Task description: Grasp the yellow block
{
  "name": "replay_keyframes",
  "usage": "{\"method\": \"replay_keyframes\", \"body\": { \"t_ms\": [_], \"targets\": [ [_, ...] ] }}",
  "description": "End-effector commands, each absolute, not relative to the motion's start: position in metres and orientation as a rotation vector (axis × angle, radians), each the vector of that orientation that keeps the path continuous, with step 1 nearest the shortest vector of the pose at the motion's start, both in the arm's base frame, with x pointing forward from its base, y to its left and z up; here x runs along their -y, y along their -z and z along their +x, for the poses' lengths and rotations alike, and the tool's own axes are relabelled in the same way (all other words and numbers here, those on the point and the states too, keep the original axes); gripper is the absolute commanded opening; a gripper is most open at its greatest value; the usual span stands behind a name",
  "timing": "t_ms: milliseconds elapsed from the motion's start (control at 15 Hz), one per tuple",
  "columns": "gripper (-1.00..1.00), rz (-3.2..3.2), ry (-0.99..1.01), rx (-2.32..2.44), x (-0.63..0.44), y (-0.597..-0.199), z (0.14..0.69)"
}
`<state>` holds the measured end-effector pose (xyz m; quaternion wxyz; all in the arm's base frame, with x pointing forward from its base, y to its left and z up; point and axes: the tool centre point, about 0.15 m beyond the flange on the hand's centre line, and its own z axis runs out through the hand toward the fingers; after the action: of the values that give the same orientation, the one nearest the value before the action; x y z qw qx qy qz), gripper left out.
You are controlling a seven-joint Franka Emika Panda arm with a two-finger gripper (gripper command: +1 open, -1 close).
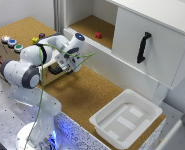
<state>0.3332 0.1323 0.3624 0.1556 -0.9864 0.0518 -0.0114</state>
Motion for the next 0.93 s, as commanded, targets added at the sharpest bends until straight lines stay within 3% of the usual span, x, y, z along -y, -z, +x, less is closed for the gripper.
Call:
{"method": "replay_keyframes", "body": {
  "t_ms": [0,867],
  "targets": [
    [1.0,-2.958,0.108,-0.109,-0.127,-0.439,0.337],
    [1.0,-2.965,0.118,0.603,-0.29,-0.52,0.346]
  ]
}}
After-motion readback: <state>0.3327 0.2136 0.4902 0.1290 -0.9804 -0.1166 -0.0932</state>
